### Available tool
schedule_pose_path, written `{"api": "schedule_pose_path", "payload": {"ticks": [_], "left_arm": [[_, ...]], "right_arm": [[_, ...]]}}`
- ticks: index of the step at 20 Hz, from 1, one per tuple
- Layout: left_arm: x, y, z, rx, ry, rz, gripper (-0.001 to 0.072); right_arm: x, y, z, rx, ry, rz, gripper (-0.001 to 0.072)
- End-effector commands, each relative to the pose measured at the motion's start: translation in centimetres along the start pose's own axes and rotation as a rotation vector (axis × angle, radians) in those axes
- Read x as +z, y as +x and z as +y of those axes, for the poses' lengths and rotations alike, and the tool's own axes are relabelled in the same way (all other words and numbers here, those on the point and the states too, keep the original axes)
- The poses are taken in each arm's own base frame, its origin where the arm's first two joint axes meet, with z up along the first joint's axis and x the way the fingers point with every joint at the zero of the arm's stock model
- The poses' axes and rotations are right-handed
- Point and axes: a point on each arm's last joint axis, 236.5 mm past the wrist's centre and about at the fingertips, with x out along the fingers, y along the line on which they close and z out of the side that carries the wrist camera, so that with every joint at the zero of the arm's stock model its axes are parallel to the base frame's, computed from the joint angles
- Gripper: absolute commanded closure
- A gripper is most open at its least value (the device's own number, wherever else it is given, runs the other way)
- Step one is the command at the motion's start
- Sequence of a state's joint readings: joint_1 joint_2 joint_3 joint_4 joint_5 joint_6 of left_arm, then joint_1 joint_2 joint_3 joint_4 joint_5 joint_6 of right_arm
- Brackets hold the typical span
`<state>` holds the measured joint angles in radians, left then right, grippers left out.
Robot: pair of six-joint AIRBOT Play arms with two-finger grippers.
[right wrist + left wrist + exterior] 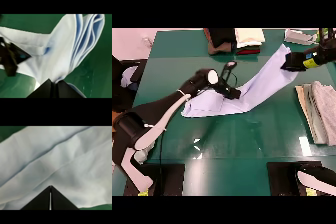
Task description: Fold the shirts.
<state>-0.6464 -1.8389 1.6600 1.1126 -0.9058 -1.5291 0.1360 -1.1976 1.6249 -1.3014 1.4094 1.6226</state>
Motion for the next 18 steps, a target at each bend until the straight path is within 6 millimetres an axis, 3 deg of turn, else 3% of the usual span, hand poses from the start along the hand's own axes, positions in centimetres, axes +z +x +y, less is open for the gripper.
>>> {"api": "schedule_pose_path", "payload": {"ticks": [1, 5, 8, 10, 13, 16, 18], "left_arm": [[-1.8, 2.5, -0.9, -0.034, -0.007, 0.053, 0.0682], [-1.8, 1.2, 1.0, -0.021, -0.037, 0.079, 0.0682], [0.7, -3.9, 4.7, 0.028, -0.066, 0.02, 0.0682], [2.6, -9.7, 8.3, 0.127, -0.05, -0.051, 0.0682], [4.0, -20.4, 14.5, 0.33, -0.022, -0.157, 0.0681], [3.3, -30.6, 18.8, 0.507, -0.063, -0.255, 0.0681], [2.6, -35.9, 20.0, 0.573, -0.102, -0.326, 0.0681]], "right_arm": [[1.1, 0.2, 3.5, 0.047, -0.049, 0.009, 0.0693], [2.1, 1.4, 7.2, 0.095, -0.085, 0.016, 0.0694], [2.1, 2.3, 10.0, 0.134, -0.112, 0.02, 0.0694], [1.3, 3.6, 12.6, 0.168, -0.141, 0.035, 0.0693], [-0.1, 6.8, 17.7, 0.235, -0.206, 0.054, 0.0693], [-2.8, 11.4, 25.7, 0.409, -0.225, 0.094, 0.0692], [-4.2, 14.8, 29.8, 0.51, -0.257, 0.087, 0.0689]]}}
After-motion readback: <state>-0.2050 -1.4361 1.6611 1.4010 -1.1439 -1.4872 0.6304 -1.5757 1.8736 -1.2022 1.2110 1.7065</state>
